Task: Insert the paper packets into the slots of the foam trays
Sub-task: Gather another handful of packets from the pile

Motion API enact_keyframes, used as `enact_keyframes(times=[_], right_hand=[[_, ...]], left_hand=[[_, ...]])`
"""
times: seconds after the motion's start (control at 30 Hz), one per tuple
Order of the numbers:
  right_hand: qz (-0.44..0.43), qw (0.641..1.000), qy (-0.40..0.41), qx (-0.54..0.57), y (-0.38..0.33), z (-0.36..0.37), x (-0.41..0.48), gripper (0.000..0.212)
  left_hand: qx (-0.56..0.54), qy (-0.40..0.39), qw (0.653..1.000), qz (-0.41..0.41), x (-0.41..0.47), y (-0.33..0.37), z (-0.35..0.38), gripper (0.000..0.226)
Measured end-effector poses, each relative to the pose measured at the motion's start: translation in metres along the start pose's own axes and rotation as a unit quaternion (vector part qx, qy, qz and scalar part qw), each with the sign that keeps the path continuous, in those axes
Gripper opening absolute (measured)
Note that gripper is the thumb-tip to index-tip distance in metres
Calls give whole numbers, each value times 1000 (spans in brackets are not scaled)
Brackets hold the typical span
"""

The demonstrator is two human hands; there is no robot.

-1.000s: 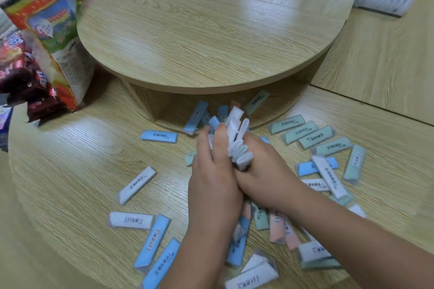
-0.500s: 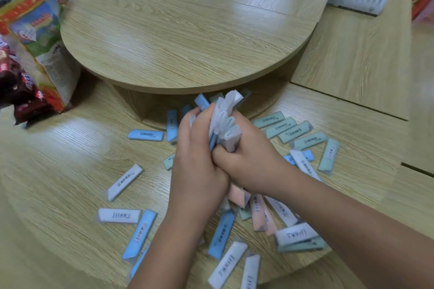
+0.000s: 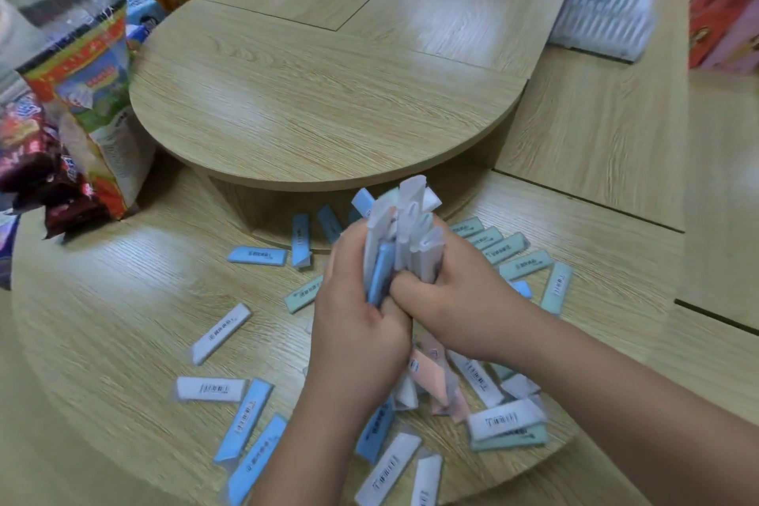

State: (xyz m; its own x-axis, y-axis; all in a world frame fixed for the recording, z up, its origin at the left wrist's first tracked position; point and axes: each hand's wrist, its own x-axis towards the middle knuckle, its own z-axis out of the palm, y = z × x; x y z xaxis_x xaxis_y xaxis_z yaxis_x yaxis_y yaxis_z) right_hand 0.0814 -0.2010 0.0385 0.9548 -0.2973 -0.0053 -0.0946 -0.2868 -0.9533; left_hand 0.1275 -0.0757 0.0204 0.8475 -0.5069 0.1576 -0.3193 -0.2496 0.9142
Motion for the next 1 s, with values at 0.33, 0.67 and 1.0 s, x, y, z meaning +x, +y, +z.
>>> enact_keyframes(times=[0.33, 0.67, 1.0], right_hand=[[28, 998, 58, 28, -14, -34, -39, 16], [61, 982, 170, 58, -42, -167, -133, 28], [85, 970, 226, 27, -49, -358, -233, 30]], left_hand=[[-28, -60, 998, 25, -7, 34, 28, 54], [-67, -156, 984, 51, -34, 160, 135, 51], [-88, -215, 972, 44, -66, 311, 291, 60]])
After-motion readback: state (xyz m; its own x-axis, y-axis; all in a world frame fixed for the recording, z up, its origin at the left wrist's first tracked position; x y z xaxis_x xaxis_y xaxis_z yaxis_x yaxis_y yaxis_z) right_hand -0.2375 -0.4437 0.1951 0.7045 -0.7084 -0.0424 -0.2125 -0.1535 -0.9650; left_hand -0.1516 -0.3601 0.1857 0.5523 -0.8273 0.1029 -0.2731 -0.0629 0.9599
